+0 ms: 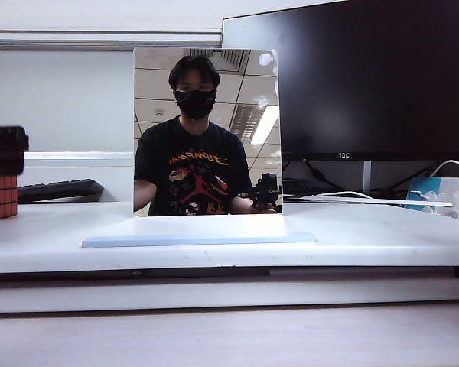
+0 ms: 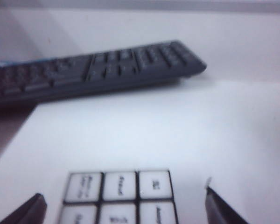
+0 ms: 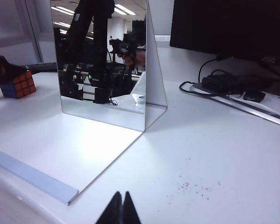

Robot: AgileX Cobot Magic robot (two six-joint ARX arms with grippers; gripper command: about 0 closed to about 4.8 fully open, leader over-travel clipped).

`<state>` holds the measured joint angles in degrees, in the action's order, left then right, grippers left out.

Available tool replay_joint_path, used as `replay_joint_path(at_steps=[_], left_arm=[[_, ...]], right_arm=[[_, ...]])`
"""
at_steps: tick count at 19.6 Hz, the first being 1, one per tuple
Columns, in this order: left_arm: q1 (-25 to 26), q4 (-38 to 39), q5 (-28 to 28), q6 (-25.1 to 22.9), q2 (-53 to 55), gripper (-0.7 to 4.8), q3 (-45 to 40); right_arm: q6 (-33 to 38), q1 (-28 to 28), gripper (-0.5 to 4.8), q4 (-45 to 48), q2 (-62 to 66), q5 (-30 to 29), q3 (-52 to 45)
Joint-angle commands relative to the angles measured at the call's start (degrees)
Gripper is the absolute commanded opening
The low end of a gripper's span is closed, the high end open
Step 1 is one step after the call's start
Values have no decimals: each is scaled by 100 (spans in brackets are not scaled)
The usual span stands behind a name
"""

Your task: Move the the Rubik's Cube near the mirror.

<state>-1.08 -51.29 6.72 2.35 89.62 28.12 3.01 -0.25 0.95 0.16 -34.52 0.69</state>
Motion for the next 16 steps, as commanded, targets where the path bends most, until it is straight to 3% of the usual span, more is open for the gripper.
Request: replay_joint_path(at_steps=[1,3,6,8,11,13,15,16], left_arm=[[-2,85,17,-42,216,479,74],[-2,251,85,-35,264,479,81],[-4,363,68,-22,262,177,81],[-4,354,-105,4,256,107,81],[-74,361,-767,116,146,46,79],[-223,413,-1121,409,-81,46,74],[-444,918,-1296,527,-468,46,72],[-573,1305,-1283,514,-697,17,72]], right_arm=[[15,-4,-1,61,-2,7,-26],[11,-7,-1,79,-2,20,-26],[11,-7,-1,103,-2,98,-26],[11,-4,-1,103,-2,140,-26],[11,-4,-1,101,-2,138,-26],[11,-7,-1,101,-2,140,-26],[9,-7,-1,103,-2,164,-26],[0,-7,-1,105,-2,208,-26]])
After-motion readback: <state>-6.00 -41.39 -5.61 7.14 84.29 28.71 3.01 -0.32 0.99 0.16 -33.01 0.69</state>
